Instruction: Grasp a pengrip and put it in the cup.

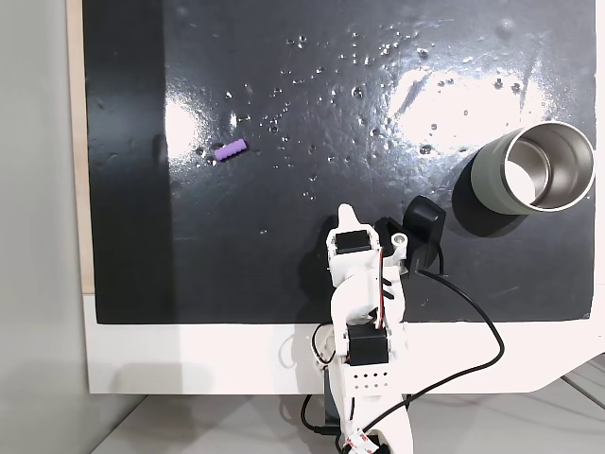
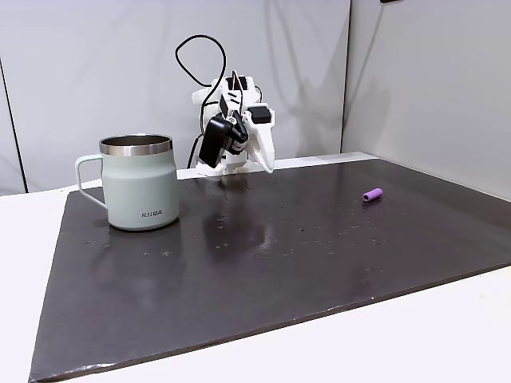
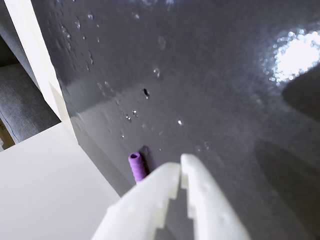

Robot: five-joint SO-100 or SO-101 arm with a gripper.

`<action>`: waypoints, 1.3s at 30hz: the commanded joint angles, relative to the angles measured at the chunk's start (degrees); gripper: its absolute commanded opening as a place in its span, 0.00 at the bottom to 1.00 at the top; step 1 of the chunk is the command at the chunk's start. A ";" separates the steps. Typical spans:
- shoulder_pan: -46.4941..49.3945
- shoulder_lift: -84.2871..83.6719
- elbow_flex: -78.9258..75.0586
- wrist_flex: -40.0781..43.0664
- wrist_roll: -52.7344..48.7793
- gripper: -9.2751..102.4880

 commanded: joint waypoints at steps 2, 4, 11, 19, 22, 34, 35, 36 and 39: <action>0.53 0.70 -0.18 -1.05 0.26 0.08; 0.53 0.70 -0.18 -1.05 0.26 0.08; 1.32 0.70 -0.18 -1.05 1.32 0.08; 1.32 0.70 -0.18 -1.23 0.35 0.08; 2.90 0.79 -3.69 -2.02 -4.75 0.08; -3.69 -42.36 -33.31 -8.17 -3.69 0.08; -3.87 -47.46 -37.27 -8.17 -2.37 0.08; -3.96 -52.21 -41.13 -8.17 -0.79 0.09; -4.75 -63.02 -50.45 -8.26 3.25 0.09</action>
